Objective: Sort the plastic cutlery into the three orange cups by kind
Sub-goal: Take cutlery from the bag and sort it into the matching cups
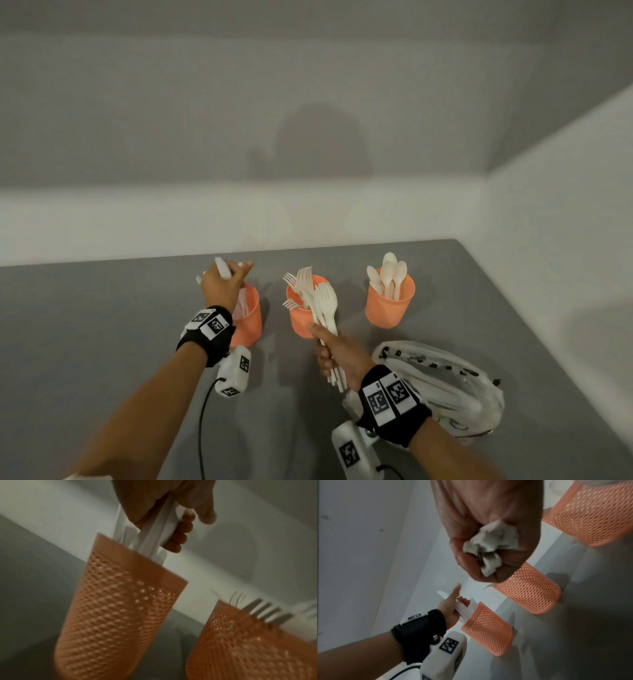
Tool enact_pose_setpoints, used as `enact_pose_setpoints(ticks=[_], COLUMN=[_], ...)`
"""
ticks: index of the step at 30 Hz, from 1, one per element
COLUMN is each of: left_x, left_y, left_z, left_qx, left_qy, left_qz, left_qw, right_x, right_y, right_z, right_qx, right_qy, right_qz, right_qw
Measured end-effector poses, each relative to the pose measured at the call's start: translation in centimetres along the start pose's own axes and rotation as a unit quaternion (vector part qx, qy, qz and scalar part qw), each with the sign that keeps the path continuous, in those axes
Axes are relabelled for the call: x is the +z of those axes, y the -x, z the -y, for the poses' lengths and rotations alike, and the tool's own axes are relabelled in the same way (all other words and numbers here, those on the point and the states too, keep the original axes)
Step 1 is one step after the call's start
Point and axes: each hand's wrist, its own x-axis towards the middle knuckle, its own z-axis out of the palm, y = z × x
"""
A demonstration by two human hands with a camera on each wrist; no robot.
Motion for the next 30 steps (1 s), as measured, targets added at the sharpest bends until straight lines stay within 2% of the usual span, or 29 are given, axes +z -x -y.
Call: enact_pose_setpoints(ticks=[5,8,10,12,15,17,19,22,26,30], left_x=[-0.5,-1.1,-1.1,-0.8,0.4,1.3,1.8,2.3,2.3,2.0], left_y=[0.4,1.1,2.4,4.6,8.3,10.4,12.1,13.2,13.7,14.1], left_z=[0.2,-1.1,-2.6,-4.3,-5.3,-4.8,-4.6,-4.3,-4.0,-4.2], left_qx=[0.044,0.135,0.181,0.152,0.063,0.028,0.027,0.014,-0.01,-0.053], left_qy=[-0.07,-0.13,-0.121,-0.066,-0.026,-0.032,-0.038,-0.033,-0.024,0.058], left_qz=[0.021,-0.011,-0.036,-0.016,0.09,0.129,0.126,0.109,0.114,0.126], left_qw=[0.996,0.982,0.975,0.986,0.994,0.991,0.991,0.993,0.993,0.989], right_x=[0.3,0.6,1.0,1.4,2.0,2.4,2.6,2.6,1.8,1.3], right_y=[0.2,0.3,0.4,0.4,0.1,-0.3,-0.5,-0.3,-0.3,0.4], right_z=[0.0,0.1,0.2,0.1,-0.3,-1.0,-1.7,-2.4,-2.8,-2.7], right_qx=[-0.007,-0.009,-0.022,-0.048,-0.091,-0.121,-0.163,-0.217,-0.229,-0.216], right_qy=[0.003,0.002,0.001,0.006,0.032,0.08,0.128,0.138,0.153,0.159], right_qz=[-0.002,-0.002,-0.002,-0.013,-0.036,-0.056,-0.076,-0.075,-0.088,-0.078], right_qw=[1.0,1.0,1.0,0.999,0.995,0.988,0.975,0.964,0.957,0.96])
